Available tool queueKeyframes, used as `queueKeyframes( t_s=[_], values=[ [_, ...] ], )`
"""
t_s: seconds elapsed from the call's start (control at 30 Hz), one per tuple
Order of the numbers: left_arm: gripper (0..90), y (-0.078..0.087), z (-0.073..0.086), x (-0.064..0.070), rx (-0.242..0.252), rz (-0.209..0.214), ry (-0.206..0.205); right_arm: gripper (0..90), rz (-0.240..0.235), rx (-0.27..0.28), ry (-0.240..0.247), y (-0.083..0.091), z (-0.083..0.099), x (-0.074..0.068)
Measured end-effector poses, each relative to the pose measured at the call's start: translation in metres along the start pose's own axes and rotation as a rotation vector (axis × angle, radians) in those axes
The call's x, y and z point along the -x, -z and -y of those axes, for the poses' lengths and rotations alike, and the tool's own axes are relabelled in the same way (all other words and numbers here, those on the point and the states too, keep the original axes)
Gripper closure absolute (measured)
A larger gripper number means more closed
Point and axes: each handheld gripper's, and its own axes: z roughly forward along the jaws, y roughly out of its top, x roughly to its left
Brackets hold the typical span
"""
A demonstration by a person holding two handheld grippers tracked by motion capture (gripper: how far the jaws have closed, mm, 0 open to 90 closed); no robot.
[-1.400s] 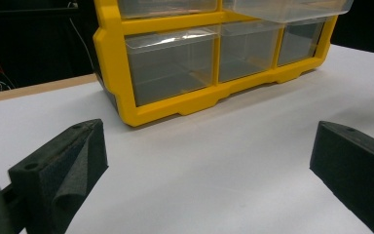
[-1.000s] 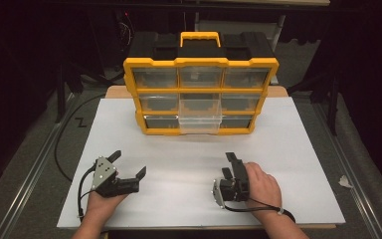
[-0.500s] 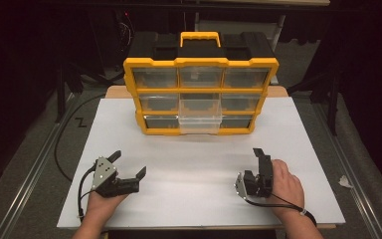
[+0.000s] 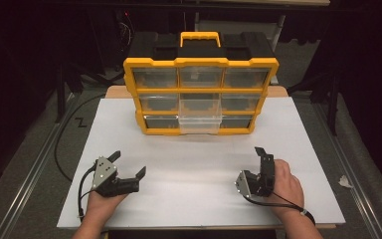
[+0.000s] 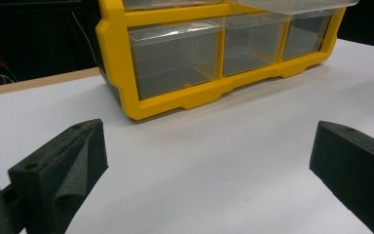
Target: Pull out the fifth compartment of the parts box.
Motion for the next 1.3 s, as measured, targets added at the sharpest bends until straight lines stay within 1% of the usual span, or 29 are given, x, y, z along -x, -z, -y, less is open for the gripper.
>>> queueKeyframes(
  t_s=[0.03,0.07,0.1,0.23,0.33,0.37,0.4,0.47,0.5,0.53,0.57,0.67,0.7,0.73,0.77,0.8,0.83,0.87,0.9,0.93,0.97,1.0,1.03,1.17,1.23,1.3],
  values=[
    [0.8,0.000,0.000,0.000,-0.002,-0.001,0.001,0.9,-0.003,-0.002,-0.014,0.000,0.001,0.000],
    [0.8,0.000,0.000,0.000,-0.004,-0.001,0.002,0.9,-0.012,0.002,-0.039,-0.001,0.002,0.001],
    [0.8,0.000,0.000,-0.001,-0.004,-0.003,0.003,0.9,-0.021,0.004,-0.081,-0.001,0.004,0.002],
    [1.0,0.000,0.000,-0.001,-0.009,-0.004,0.005,1.0,-0.068,-0.001,-0.187,-0.004,0.008,0.005],
    [1.1,0.000,0.000,-0.001,-0.011,-0.005,0.008,1.0,-0.107,-0.008,-0.289,-0.006,0.013,0.007],
    [1.1,0.000,0.000,-0.001,-0.011,-0.004,0.007,1.0,-0.126,-0.020,-0.351,-0.006,0.014,0.008],
    [1.1,0.000,0.000,-0.001,-0.012,-0.004,0.007,1.0,-0.122,-0.013,-0.401,-0.007,0.015,0.008],
    [1.1,0.000,0.000,-0.001,-0.012,-0.002,0.009,1.0,-0.151,-0.003,-0.482,-0.006,0.019,0.013],
    [1.1,0.000,0.000,-0.001,-0.012,-0.001,0.009,1.0,-0.166,-0.008,-0.543,-0.006,0.020,0.013],
    [1.1,0.000,0.000,-0.001,-0.012,-0.001,0.009,1.1,-0.173,0.005,-0.580,-0.006,0.022,0.015],
    [1.1,0.000,0.000,-0.001,-0.012,0.001,0.009,1.0,-0.187,0.006,-0.637,-0.005,0.023,0.016],
    [1.1,0.000,0.000,-0.001,-0.010,0.003,0.010,1.0,-0.227,0.031,-0.741,-0.004,0.028,0.019],
    [1.1,0.000,0.000,-0.001,-0.010,0.003,0.010,1.0,-0.252,0.049,-0.795,-0.004,0.031,0.021],
    [1.1,0.000,0.000,-0.001,-0.009,0.003,0.009,1.1,-0.256,0.056,-0.813,-0.003,0.032,0.021],
    [1.2,0.000,0.000,-0.001,-0.005,0.003,0.013,1.1,-0.266,0.070,-0.854,-0.002,0.034,0.022],
    [1.1,0.000,0.000,-0.001,-0.006,0.003,0.014,1.1,-0.269,0.078,-0.880,-0.002,0.036,0.023],
    [1.1,0.000,0.000,-0.002,-0.008,0.002,0.011,1.1,-0.273,0.093,-0.924,0.000,0.038,0.024],
    [1.2,0.000,0.000,-0.002,-0.011,0.003,0.012,1.0,-0.273,0.104,-0.949,0.000,0.040,0.025],
    [1.1,0.000,0.000,-0.002,-0.013,0.004,0.013,1.1,-0.275,0.122,-0.996,0.002,0.043,0.026],
    [1.1,0.000,0.000,-0.002,-0.014,0.007,0.014,1.1,-0.279,0.132,-1.023,0.003,0.045,0.027],
    [1.1,0.000,0.000,-0.001,-0.015,0.008,0.014,1.1,-0.287,0.146,-1.067,0.004,0.048,0.027],
    [1.1,0.000,0.000,-0.001,-0.016,0.012,0.015,1.1,-0.291,0.153,-1.087,0.005,0.050,0.027],
    [1.1,-0.001,0.000,-0.001,-0.017,0.014,0.017,1.1,-0.300,0.162,-1.120,0.007,0.054,0.028],
    [1.1,-0.002,0.001,-0.001,-0.025,0.024,0.021,1.1,-0.310,0.173,-1.180,0.010,0.062,0.026],
    [1.1,-0.004,0.001,-0.002,-0.025,0.024,0.023,1.1,-0.314,0.185,-1.205,0.010,0.064,0.025],
    [1.2,-0.004,0.001,-0.002,-0.023,0.020,0.025,1.1,-0.307,0.191,-1.202,0.008,0.063,0.025]
  ],
)
